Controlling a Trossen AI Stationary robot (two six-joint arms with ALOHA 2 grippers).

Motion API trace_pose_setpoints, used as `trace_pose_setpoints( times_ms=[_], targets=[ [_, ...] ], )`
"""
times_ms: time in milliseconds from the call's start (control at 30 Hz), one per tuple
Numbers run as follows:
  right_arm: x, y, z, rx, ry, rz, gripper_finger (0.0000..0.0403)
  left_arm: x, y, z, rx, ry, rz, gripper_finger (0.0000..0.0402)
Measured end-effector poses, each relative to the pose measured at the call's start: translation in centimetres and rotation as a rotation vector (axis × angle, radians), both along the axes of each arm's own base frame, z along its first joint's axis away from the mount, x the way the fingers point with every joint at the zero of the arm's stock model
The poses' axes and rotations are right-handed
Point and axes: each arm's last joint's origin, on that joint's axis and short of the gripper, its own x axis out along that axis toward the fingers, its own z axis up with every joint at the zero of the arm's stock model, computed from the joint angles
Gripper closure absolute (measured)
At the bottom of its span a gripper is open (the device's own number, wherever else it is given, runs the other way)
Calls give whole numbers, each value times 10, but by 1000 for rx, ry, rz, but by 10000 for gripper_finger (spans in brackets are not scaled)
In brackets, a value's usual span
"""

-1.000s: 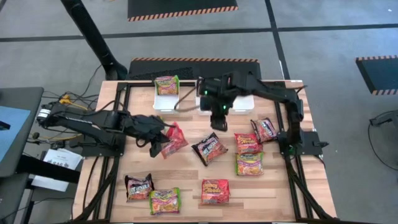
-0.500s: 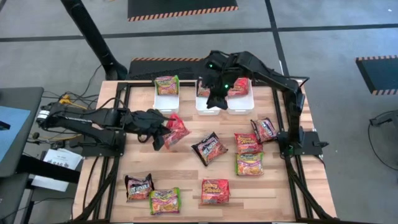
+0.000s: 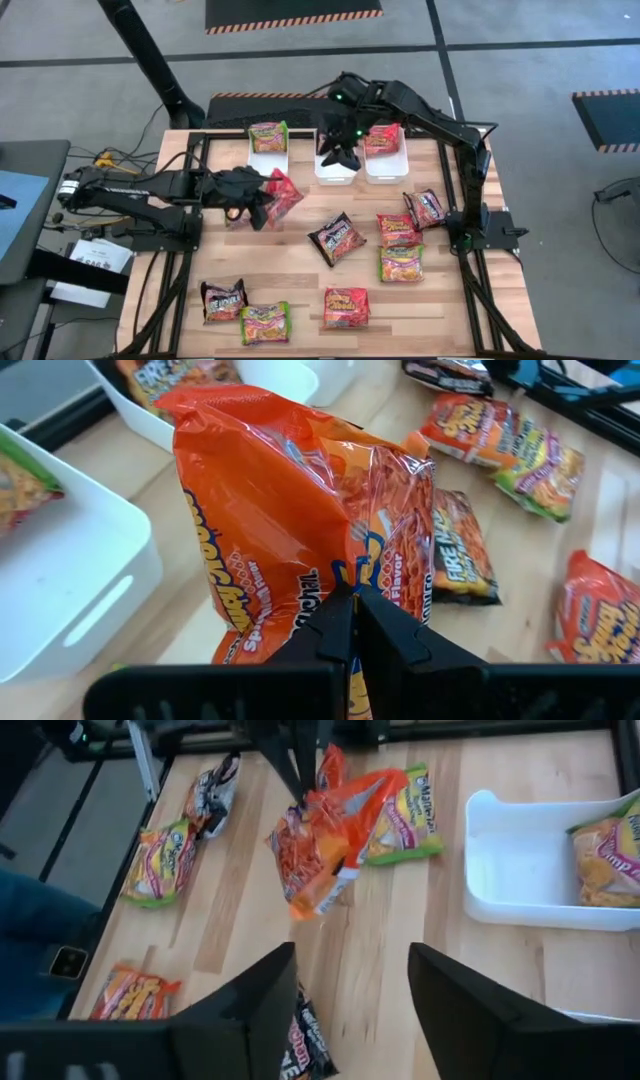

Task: Sort Maruchan noodles
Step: Put the orange noodle pack into the right white bin

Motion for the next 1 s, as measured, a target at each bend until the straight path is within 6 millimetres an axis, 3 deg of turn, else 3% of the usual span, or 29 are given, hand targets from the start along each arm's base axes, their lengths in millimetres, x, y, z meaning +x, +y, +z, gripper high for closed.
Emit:
trace_pose_setpoints(
  times_ms=[167, 600, 1000],
  targets=[
    [7, -2, -4, 25, -26, -40, 165, 1, 1, 2, 19, -28, 27, 401],
    [21, -2, -20, 164, -13, -169, 168, 9, 2, 12, 115, -121, 24, 401],
    [33, 16, -18, 241, -29, -199, 168, 13, 2, 21, 179, -204, 15, 402]
  ],
)
